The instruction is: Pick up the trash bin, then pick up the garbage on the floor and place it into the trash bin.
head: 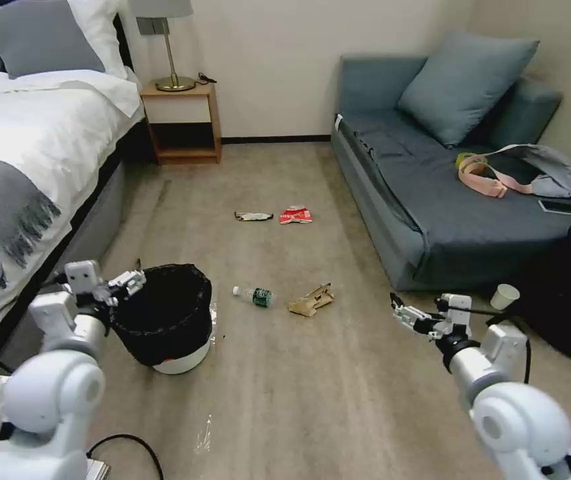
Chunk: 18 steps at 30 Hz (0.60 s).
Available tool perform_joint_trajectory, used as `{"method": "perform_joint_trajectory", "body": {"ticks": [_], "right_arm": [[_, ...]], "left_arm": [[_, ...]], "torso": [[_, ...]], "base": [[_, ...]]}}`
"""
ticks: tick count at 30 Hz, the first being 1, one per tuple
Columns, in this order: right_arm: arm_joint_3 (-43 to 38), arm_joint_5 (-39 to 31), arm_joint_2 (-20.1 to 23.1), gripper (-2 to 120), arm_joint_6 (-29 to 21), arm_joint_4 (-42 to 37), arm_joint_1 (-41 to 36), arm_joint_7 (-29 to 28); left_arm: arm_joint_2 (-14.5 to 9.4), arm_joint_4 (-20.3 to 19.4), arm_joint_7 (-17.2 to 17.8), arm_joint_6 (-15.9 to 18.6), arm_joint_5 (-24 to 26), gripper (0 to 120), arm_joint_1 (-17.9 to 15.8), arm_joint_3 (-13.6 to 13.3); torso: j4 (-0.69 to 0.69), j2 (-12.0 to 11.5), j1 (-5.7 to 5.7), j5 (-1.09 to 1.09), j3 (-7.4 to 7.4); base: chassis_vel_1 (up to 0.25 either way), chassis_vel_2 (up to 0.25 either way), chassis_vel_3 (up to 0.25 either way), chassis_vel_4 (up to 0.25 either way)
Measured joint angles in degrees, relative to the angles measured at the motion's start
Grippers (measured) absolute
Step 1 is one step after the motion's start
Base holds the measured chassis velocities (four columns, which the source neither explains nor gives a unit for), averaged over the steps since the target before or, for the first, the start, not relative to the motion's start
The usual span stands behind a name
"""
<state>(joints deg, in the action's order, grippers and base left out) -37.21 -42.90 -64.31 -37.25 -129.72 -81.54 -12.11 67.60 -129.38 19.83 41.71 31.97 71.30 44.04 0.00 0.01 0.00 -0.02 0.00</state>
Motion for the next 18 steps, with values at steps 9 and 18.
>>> {"method": "perform_joint_trajectory", "body": {"ticks": [9,18], "right_arm": [[4.00,0.12,-1.56,100,-0.81,4.56,4.43,0.16],[4.63,2.17,-2.84,100,0.46,6.89,5.42,0.68]], "left_arm": [[-0.67,4.68,0.96,1.08,0.68,100,-1.91,-0.22],[-1.90,11.06,2.24,0.78,3.19,99,-6.12,-1.79]], "torso": [[0.01,-0.01,0.00,0.02,0.00],[0.01,-0.01,0.00,0.02,0.00]], "base": [[0.000,0.000,0.000,0.000],[0.000,0.000,0.000,0.000]]}}
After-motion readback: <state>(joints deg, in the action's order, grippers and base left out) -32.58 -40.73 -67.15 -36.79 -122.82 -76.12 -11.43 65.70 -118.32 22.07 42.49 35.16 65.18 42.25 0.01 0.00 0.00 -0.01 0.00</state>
